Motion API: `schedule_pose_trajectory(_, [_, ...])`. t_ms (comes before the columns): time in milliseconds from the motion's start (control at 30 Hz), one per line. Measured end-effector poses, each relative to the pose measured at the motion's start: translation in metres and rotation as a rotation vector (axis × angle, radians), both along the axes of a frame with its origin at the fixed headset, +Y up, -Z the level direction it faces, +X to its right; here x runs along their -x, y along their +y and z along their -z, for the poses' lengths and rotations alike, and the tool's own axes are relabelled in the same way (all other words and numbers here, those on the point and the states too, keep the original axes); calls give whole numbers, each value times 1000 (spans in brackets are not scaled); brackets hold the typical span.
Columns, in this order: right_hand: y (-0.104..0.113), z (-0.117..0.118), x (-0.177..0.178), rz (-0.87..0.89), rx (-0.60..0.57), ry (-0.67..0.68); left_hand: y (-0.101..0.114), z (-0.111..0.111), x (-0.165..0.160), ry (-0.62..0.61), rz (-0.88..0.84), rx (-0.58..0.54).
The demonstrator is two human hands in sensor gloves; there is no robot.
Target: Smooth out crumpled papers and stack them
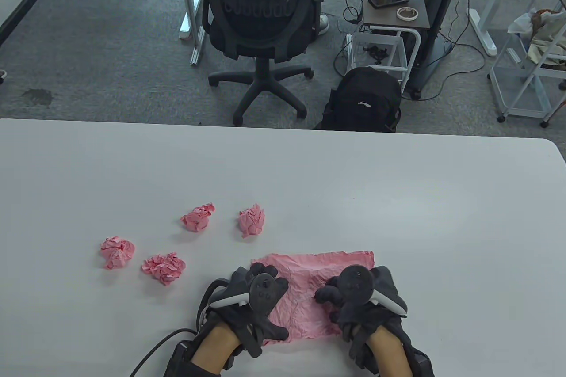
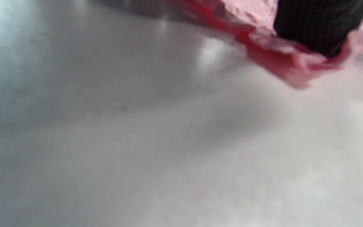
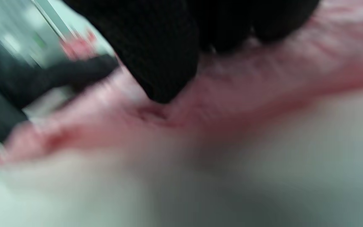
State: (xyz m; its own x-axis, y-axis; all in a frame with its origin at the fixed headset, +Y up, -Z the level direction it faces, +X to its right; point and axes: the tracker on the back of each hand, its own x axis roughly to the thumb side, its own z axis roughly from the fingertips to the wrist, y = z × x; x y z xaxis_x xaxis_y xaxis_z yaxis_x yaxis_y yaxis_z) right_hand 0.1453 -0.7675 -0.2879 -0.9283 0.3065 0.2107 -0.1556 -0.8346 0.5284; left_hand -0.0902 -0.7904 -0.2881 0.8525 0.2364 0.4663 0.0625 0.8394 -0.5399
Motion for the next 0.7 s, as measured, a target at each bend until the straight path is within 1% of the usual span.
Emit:
schedule_pose_trajectory(33, [1,2,-5,-2,-15,-34,0,0,0,1,-1,0])
schedule_pose_trajectory(67, [1,6,-17,-7,-53,-157,0,0,0,3,-2,4])
schedule_pose_trajectory(100, [0,8,-27,-40,-52,-242,0,0,0,5,-2,8])
schedule_pose_trajectory(133, [-1,10,-45,-34,7,-303,0,0,0,6,-4,10])
schedule_pose_trajectory(200, [-2,10,-71,-6,25,-415,0,0,0,5,-4,11])
schedule_pose_trajectory(233, [-2,10,-83,-9,50,-465,0,-1,0,3,-3,10])
schedule_pose_trajectory(300, [-1,8,-100,-24,40,-565,0,-1,-1,-6,4,22])
schedule_pose_trajectory(367, [1,7,-101,-37,23,-582,0,-1,0,-12,6,39])
schedule_pose_trajectory(400, [4,6,-98,-57,-23,-566,-1,-1,-1,-14,9,45])
schedule_pose_trajectory(433, [10,5,-91,-63,-105,-529,-1,-2,-1,-15,12,42])
schedule_pose_trajectory(500, [24,4,-70,-15,-268,-441,-1,-2,-2,-18,13,40])
schedule_pose_trajectory(533, [29,3,-54,36,-347,-359,-1,-2,-2,-20,16,41])
schedule_pose_trajectory(567, [29,1,-36,87,-370,-249,-1,-2,-3,-22,15,39])
schedule_pose_trajectory(600, [24,-1,-11,138,-330,-105,-1,-2,-4,-26,11,38])
schedule_pose_trajectory(633, [16,-3,11,126,-260,-9,-1,-2,-4,-29,11,39])
schedule_pose_trajectory(700, [-1,0,35,80,-147,110,-1,-1,-5,-29,6,43])
